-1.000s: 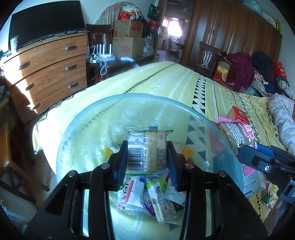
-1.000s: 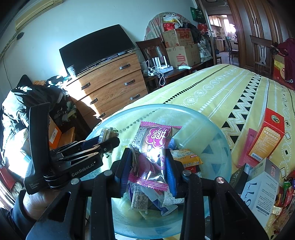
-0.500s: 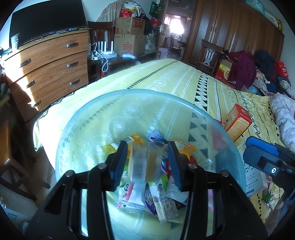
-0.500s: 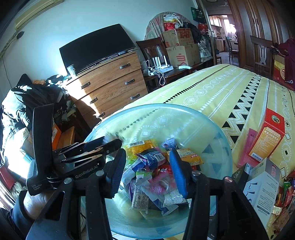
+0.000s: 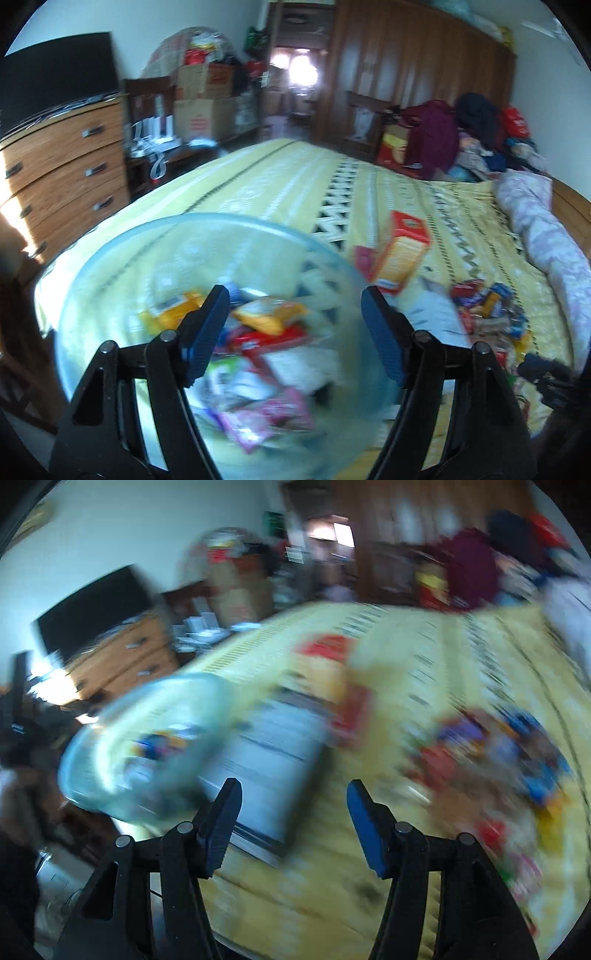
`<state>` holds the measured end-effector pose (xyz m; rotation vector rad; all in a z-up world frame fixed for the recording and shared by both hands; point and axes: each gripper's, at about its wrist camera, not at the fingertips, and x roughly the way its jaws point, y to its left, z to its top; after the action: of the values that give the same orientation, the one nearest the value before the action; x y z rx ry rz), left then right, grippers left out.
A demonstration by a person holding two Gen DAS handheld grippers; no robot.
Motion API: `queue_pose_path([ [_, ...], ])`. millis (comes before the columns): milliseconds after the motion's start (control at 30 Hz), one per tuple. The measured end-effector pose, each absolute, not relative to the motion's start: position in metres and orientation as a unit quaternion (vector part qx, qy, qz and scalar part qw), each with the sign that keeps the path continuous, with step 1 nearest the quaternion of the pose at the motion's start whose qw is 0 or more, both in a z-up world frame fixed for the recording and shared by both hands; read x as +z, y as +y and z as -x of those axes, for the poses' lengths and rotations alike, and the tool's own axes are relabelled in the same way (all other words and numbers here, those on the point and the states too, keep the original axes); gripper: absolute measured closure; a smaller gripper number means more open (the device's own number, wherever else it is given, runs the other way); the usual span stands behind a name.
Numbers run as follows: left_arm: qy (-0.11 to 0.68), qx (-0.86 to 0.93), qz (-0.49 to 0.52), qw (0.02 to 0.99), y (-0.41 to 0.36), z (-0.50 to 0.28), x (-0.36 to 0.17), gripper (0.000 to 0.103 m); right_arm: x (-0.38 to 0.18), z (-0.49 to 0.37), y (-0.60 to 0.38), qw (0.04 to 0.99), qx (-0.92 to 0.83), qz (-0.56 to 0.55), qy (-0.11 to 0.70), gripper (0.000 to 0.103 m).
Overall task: Organize snacks
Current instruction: 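Move both open grippers back to the snack pile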
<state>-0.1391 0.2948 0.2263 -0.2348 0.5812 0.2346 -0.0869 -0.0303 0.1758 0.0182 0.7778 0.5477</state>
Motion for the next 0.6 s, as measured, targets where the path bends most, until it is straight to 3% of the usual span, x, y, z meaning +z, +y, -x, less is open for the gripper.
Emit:
queue_pose_path([
  [167,0.289,0.035,0.091,0.952,0.227,0.132,0.238,0.028,0.107,0.082,-0.184,0.870,0.103,-0.111,0.469,0.040],
  [533,0.344,-0.020,0.038,0.938,0.141,0.126,0.226,0.028,0.044,0.023,-0.206,0.869,0.091,-0.118,0.472,0.040],
  [567,0.348,-0.024,0.035,0.937,0.135,0.122,0.225,0.028,0.041,0.019,-0.198,0.862,0.116,-0.123,0.478,0.043],
  [600,0.352,-0.029,0.031,0.935,0.129,0.118,0.223,0.028,0.047,0.021,-0.177,0.858,0.166,-0.097,0.477,0.054],
])
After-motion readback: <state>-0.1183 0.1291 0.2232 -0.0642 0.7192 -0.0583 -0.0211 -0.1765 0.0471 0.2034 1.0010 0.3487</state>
